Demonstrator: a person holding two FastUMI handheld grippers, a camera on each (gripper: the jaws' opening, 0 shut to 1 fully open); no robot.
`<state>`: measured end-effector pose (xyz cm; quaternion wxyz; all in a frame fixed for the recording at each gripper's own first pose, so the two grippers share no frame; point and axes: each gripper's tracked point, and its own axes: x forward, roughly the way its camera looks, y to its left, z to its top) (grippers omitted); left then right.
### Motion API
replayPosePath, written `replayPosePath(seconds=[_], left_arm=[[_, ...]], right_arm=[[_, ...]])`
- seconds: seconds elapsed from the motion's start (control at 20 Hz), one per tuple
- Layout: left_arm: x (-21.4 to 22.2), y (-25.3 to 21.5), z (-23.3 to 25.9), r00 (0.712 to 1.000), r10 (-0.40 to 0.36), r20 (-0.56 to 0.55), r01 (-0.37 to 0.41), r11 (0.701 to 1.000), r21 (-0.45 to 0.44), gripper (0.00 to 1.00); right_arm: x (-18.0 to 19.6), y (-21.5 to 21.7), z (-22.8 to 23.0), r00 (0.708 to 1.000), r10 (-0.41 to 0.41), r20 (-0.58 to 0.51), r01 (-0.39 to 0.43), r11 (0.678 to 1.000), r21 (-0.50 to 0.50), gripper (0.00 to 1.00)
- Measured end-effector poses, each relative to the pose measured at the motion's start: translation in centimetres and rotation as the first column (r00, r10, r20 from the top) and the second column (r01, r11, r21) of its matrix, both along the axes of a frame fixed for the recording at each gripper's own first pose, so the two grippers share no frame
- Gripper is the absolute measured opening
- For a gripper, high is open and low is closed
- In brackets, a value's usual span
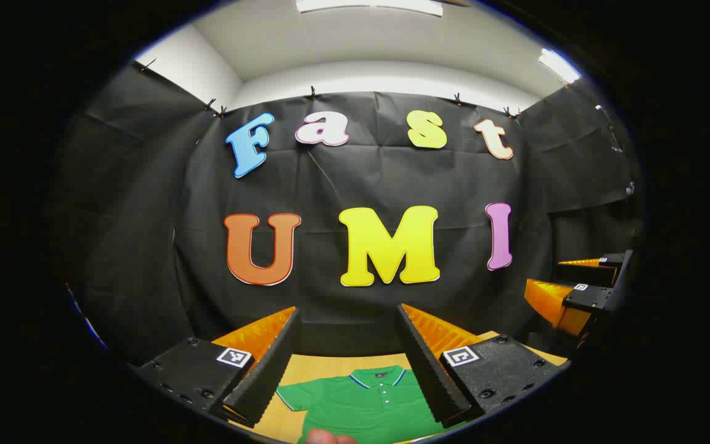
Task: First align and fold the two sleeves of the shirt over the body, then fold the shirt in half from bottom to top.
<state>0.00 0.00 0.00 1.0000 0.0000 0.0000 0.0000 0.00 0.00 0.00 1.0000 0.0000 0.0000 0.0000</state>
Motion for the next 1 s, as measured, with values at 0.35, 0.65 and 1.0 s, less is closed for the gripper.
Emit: replayPosePath(seconds=[0.35,0.65,1.0], left_arm=[[1.2,1.8,1.2,1.000,0.018,-0.015,-0.018,0.999,-0.026,0.98],[-1.0,3.4,0.8,0.999,-0.029,-0.013,0.029,0.999,-0.035,1.00],[-2.0,5.0,-0.9,0.997,-0.050,-0.056,0.046,0.996,-0.070,0.98]], right_arm=[[0.6,1.9,0.6,1.000,0.017,-0.011,-0.016,1.000,0.017,0.88],[-1.2,4.8,1.0,1.000,-0.001,-0.028,0.002,0.999,0.042,0.88],[-2.8,5.0,1.1,0.999,-0.015,-0.038,0.015,1.000,0.003,0.91]])
